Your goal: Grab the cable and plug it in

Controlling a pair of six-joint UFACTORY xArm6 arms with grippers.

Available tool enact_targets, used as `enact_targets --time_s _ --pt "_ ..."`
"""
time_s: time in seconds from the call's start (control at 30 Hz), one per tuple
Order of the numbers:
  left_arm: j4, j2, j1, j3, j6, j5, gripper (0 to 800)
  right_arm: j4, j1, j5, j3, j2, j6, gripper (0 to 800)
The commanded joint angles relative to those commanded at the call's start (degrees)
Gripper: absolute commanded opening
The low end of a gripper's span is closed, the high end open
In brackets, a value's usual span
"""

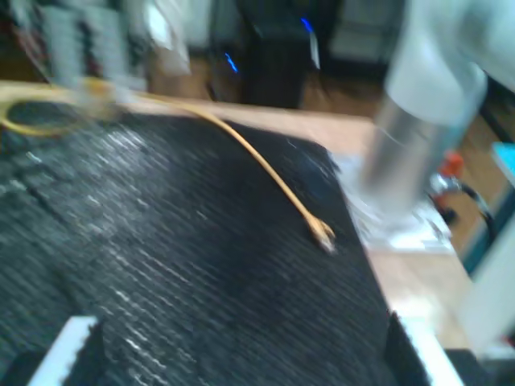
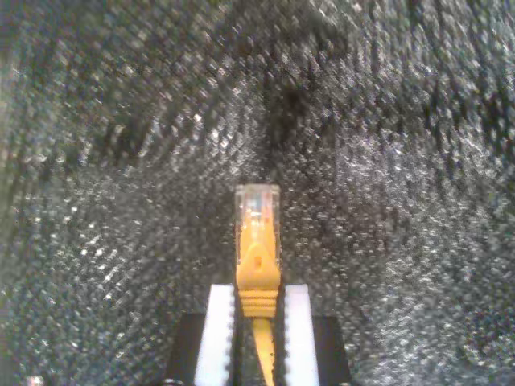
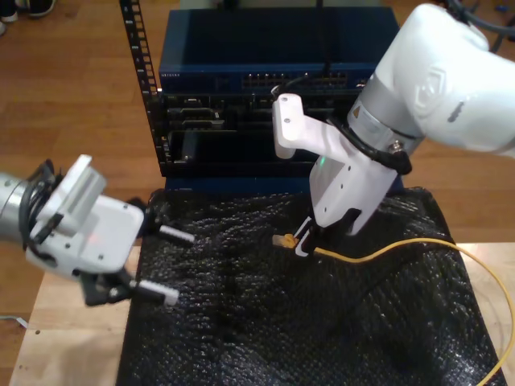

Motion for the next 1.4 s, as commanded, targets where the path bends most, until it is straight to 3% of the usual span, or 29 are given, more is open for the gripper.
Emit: enact_targets --time_s 0.43,0.9,1.4 --pt "-3.6 -0.1 -6.8 -5.1 -5.2 -3.3 799 1.6 -2.9 1.1 0.0 -2.8 0.2 6" --pt "-3.7 0.1 -23.2 -7.5 -10.6 -12.8 783 2.7 -6.3 2.5 -0.4 -4.6 0.3 6" --pt "-8.4 0.3 -23.8 -7.5 -10.5 -13.7 751 4.0 -6.0 2.5 -1.1 -4.4 0.3 6"
